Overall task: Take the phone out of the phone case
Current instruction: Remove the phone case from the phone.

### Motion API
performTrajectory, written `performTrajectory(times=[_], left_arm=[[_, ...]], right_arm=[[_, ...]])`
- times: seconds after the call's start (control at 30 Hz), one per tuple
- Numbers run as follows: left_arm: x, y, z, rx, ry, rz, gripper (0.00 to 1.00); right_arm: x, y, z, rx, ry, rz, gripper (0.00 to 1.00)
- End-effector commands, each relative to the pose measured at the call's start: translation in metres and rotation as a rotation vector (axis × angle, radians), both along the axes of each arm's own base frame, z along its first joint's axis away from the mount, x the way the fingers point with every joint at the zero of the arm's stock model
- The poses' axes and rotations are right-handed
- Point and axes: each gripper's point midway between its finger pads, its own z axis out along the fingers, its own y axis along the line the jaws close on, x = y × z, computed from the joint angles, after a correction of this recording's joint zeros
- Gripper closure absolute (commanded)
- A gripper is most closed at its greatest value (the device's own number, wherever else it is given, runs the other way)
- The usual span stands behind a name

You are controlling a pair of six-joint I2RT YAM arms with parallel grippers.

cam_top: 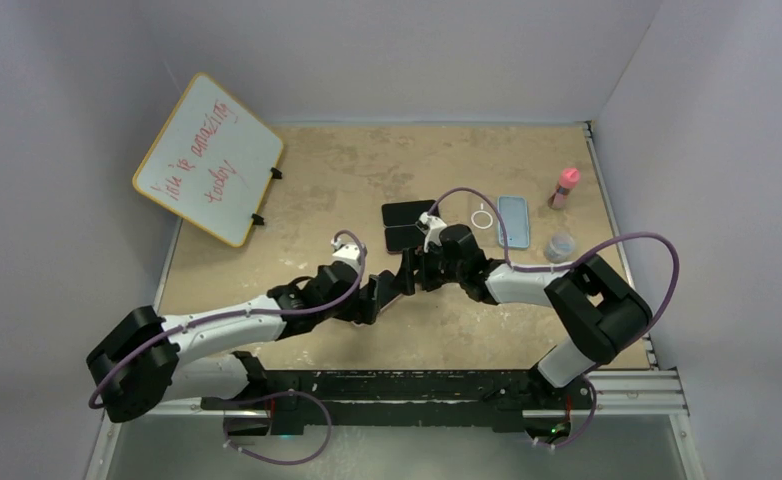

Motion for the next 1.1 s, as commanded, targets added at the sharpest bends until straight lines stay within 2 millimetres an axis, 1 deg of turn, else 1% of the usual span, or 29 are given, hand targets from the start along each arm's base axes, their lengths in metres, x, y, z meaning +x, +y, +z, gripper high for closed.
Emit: performTrajectory(times=[0.0, 0.03, 0.13, 0.27, 0.33, 0.43, 0.6, 0.73, 0.83, 0.97, 1.07], left_arm=[[0.006, -0.007, 0.014, 0.150, -0.069, -0.087, 0.09], [0.008, -0.010, 0.015, 0.178, -0.078, -0.112, 0.07], [0.014, -0.015, 0.019, 0.248, -0.104, -0.187, 0.05], [0.023, -0.021, 0.023, 0.322, -0.158, -0.292, 0.04], [0.026, -0.026, 0.025, 0.340, -0.177, -0.346, 0.01], [0.028, -0.033, 0.025, 0.361, -0.183, -0.406, 0.00], [0.029, -0.039, 0.014, 0.398, -0.153, -0.468, 0.00], [0.025, -0.043, 0.003, 0.376, -0.107, -0.505, 0.00], [0.026, -0.039, -0.002, 0.350, -0.081, -0.496, 0.00], [0.031, -0.033, -0.009, 0.303, -0.062, -0.478, 0.00], [0.032, -0.033, -0.018, 0.325, -0.032, -0.486, 0.00]], right_arm=[[0.008, 0.000, 0.018, -0.018, -0.083, 0.028, 0.18], [0.009, -0.003, 0.019, -0.027, -0.095, 0.021, 0.17], [0.016, -0.011, 0.026, -0.054, -0.138, -0.019, 0.14], [0.026, -0.029, 0.037, -0.066, -0.193, -0.101, 0.11], [0.026, -0.038, 0.038, -0.060, -0.207, -0.141, 0.10], [0.030, -0.049, 0.040, -0.044, -0.227, -0.208, 0.10], [0.034, -0.061, 0.040, -0.024, -0.232, -0.282, 0.10], [0.036, -0.068, 0.041, -0.038, -0.253, -0.307, 0.10], [0.037, -0.073, 0.043, -0.045, -0.267, -0.322, 0.10], [0.037, -0.073, 0.046, -0.036, -0.280, -0.322, 0.11], [0.037, -0.073, 0.045, -0.037, -0.279, -0.319, 0.11]])
